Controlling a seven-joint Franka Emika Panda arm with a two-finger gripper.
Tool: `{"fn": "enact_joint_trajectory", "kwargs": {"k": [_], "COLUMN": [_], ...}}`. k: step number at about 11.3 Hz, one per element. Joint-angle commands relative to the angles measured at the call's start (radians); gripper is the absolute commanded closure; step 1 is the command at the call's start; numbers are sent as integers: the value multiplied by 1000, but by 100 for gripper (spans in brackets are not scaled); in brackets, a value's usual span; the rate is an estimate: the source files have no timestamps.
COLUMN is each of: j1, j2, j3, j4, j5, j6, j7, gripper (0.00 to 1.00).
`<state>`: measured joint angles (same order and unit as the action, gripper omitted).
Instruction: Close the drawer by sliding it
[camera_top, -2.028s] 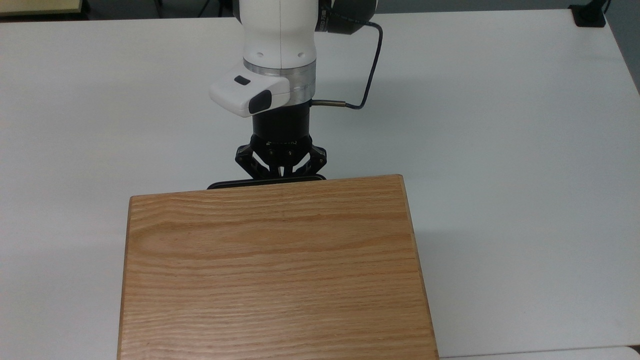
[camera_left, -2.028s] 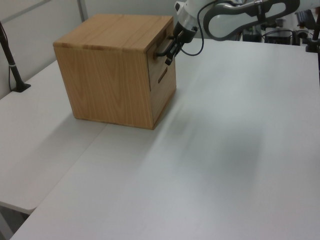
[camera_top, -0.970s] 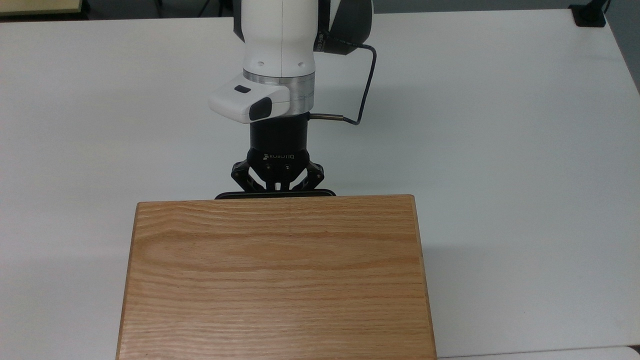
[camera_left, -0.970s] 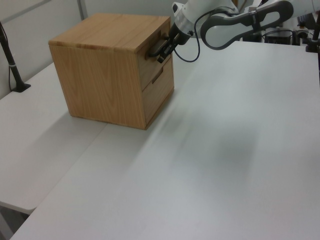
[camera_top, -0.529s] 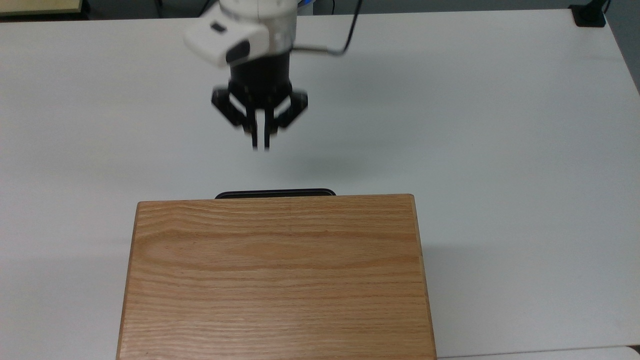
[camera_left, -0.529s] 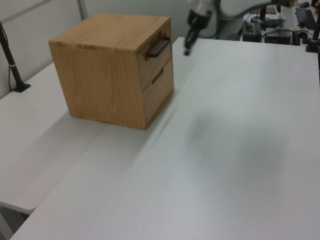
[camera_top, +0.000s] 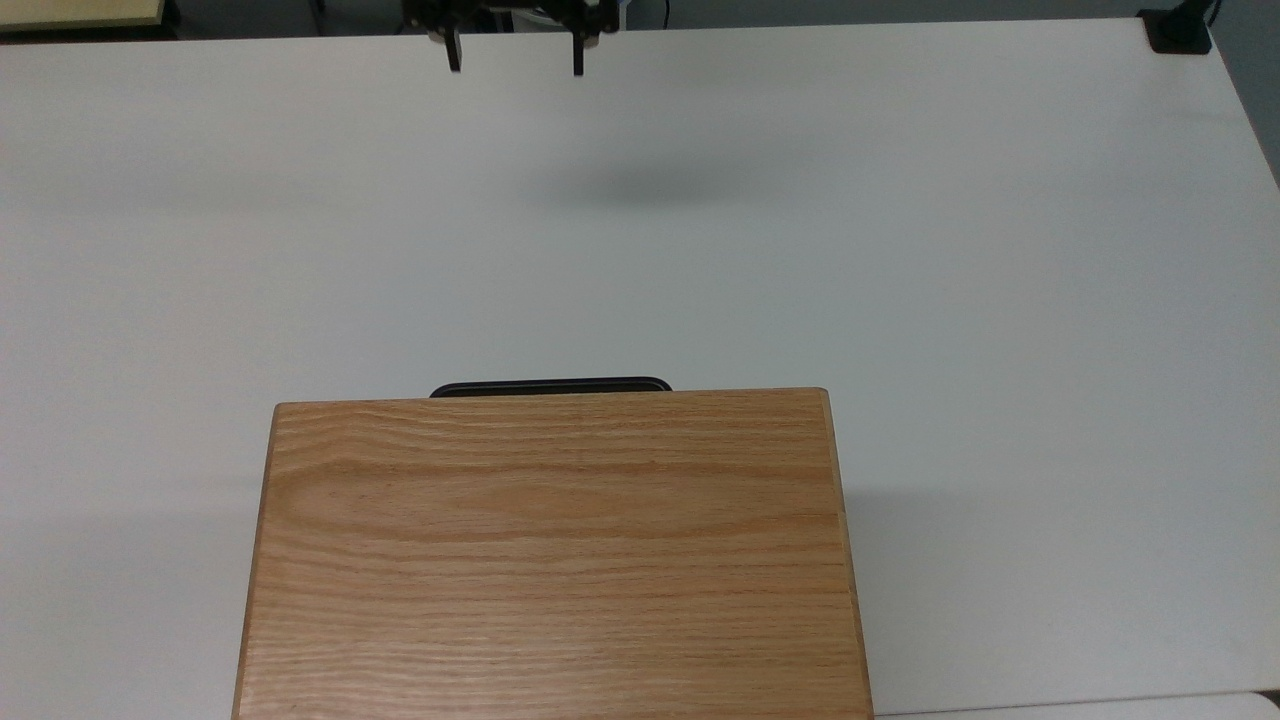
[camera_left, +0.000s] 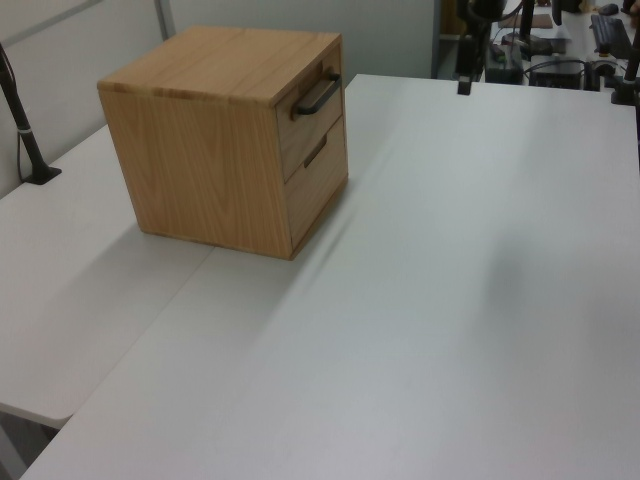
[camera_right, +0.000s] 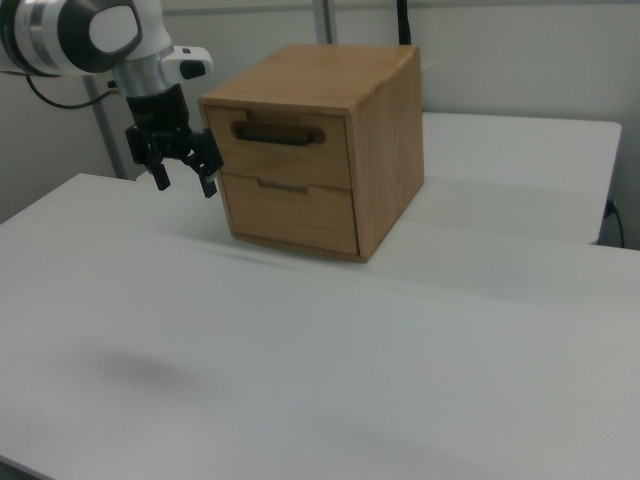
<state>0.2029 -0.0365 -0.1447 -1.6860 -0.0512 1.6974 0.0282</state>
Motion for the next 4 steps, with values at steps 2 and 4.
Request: {"fn": "enact_joint_trajectory", "kwargs": {"k": [2,4], "j1": [3,0], "j2": [-36,-34], "j3": [-22,-24], "j4": [-38,-38], "j5": [14,16], "j6": [-18,-24], "j7": [-14,-14], "gripper": [0,0]}}
